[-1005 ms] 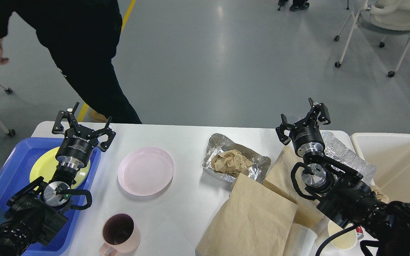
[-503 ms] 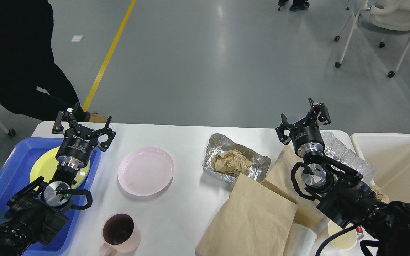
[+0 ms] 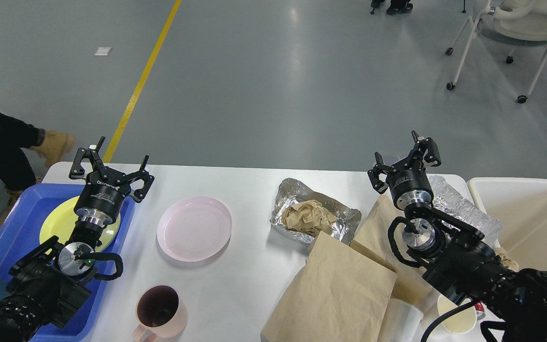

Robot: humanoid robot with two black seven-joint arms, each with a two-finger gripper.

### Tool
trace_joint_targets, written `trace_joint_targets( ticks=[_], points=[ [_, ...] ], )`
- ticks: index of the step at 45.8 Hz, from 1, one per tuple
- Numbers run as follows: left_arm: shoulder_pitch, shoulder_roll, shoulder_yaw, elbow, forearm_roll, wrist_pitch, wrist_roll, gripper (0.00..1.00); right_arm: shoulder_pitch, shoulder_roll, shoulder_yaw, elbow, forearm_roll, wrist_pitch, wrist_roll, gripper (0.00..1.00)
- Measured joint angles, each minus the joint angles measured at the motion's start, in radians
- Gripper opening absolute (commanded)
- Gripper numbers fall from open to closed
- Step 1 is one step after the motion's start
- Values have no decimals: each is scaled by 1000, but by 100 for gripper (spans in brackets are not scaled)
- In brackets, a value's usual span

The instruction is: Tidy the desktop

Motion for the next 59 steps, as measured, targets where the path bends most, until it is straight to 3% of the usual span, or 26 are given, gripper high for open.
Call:
trace_joint_targets(
  ticks=[59],
  points=[
    [0, 0, 5, 0, 1, -1, 0, 99, 0, 0, 0, 0, 0, 0, 0, 100]
  ],
)
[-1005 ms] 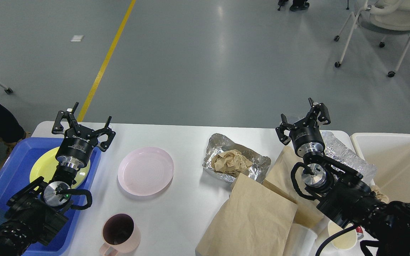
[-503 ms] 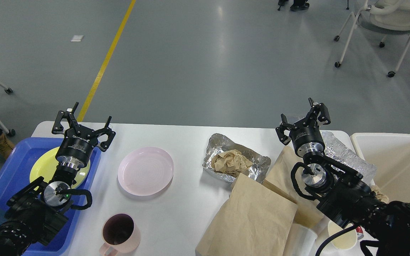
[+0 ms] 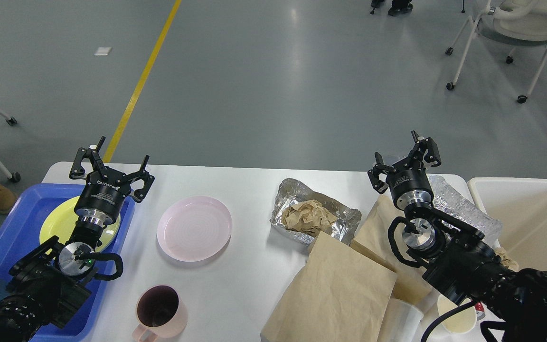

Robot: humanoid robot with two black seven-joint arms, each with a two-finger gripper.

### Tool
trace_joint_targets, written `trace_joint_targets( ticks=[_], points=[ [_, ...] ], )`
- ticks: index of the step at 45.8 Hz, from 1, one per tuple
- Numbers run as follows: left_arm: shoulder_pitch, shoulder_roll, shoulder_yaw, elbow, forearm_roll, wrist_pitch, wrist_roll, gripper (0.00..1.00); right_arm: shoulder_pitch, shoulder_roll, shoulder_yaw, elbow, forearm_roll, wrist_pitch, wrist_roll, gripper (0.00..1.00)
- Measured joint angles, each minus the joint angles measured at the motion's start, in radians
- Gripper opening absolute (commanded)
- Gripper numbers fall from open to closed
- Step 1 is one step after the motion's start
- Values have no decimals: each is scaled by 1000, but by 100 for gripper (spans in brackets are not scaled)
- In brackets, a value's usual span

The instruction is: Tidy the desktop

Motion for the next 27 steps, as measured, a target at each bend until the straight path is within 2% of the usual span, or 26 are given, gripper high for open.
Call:
trace_joint_targets(
  ticks=[8, 13, 20, 27],
  points=[
    [-7, 6, 19, 0, 12, 4, 5, 99, 0, 0, 0, 0, 0, 0, 0, 100],
    [-28, 3, 69, -2, 15, 42, 15, 99, 0, 0, 0, 0, 0, 0, 0, 100],
    [-110, 20, 258, -11, 16, 145, 20, 99, 0, 0, 0, -1, 0, 0, 0, 100],
    [-220, 112, 407, -12, 16, 298, 20, 99, 0, 0, 0, -1, 0, 0, 0, 100]
  ],
)
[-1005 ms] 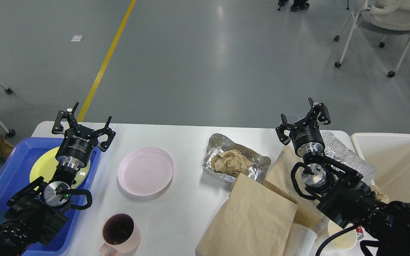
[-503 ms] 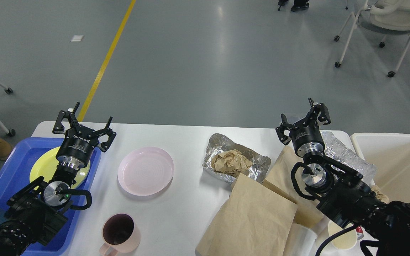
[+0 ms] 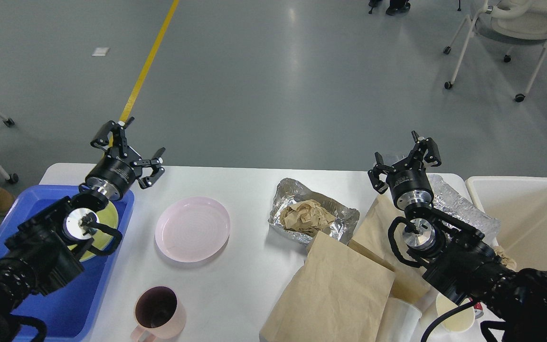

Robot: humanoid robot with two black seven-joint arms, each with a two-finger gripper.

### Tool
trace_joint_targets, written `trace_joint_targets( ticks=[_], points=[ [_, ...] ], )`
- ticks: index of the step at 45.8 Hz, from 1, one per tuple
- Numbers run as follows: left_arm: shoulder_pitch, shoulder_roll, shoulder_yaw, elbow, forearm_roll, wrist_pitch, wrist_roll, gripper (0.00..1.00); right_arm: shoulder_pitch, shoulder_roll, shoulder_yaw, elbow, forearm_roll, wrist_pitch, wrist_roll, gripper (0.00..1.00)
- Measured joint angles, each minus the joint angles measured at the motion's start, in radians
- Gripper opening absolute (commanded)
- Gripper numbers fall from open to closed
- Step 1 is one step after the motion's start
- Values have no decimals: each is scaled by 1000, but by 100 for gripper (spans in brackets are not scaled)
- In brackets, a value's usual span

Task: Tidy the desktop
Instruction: 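Raise the left gripper up and away from the blue tray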

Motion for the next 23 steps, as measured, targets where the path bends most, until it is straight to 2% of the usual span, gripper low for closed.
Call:
trace_joint_targets(
  ticks=[3, 9, 15, 23],
  points=[
    [-51, 31, 72, 0, 0, 59, 0, 99, 0, 0, 0, 0, 0, 0, 0, 100],
    [-189, 52, 324, 0, 6, 143, 1, 99, 0, 0, 0, 0, 0, 0, 0, 100],
    [-342, 46, 682, 0, 43, 152, 1, 99, 0, 0, 0, 1, 0, 0, 0, 100],
    [-505, 16, 1051, -1, 63, 146, 1, 99, 0, 0, 0, 1, 0, 0, 0, 100]
  ],
)
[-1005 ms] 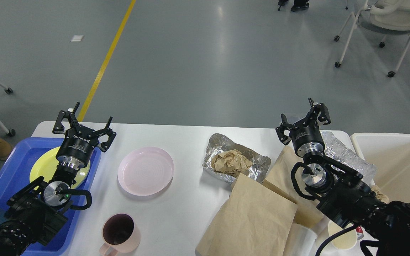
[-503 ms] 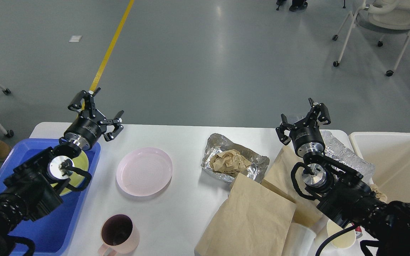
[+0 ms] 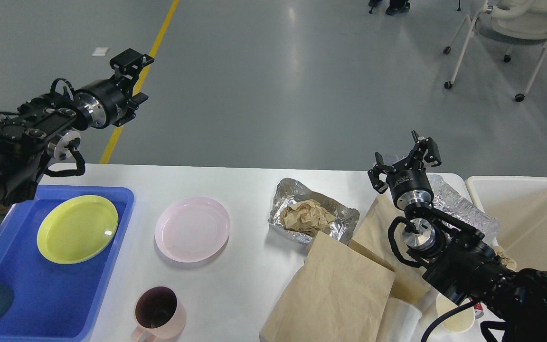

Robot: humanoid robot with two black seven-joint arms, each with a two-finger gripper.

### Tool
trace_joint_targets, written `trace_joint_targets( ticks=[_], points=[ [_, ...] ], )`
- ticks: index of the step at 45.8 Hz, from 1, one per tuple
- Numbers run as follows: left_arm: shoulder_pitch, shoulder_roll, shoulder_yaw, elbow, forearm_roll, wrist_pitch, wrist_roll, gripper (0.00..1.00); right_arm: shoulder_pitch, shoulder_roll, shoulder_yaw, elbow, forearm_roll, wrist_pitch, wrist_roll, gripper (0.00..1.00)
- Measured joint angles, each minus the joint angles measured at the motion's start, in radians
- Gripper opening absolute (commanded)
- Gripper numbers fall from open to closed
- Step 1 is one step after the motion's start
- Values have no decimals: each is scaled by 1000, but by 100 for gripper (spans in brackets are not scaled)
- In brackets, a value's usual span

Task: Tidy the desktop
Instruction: 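Raise the left gripper up and away from the blue tray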

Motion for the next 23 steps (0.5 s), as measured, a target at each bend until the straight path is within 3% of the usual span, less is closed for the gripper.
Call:
trace_joint_targets(
  ticks=[11, 18, 23],
  points=[
    [-134, -24, 416, -3, 11, -72, -2, 99, 0, 0, 0, -1, 0, 0, 0, 100],
    [-164, -76, 710, -20, 73, -230, -3, 99, 0, 0, 0, -1, 0, 0, 0, 100],
    [-254, -90, 807, -138, 101, -361, -2, 99, 1, 0, 0, 0, 0, 0, 0, 100]
  ],
)
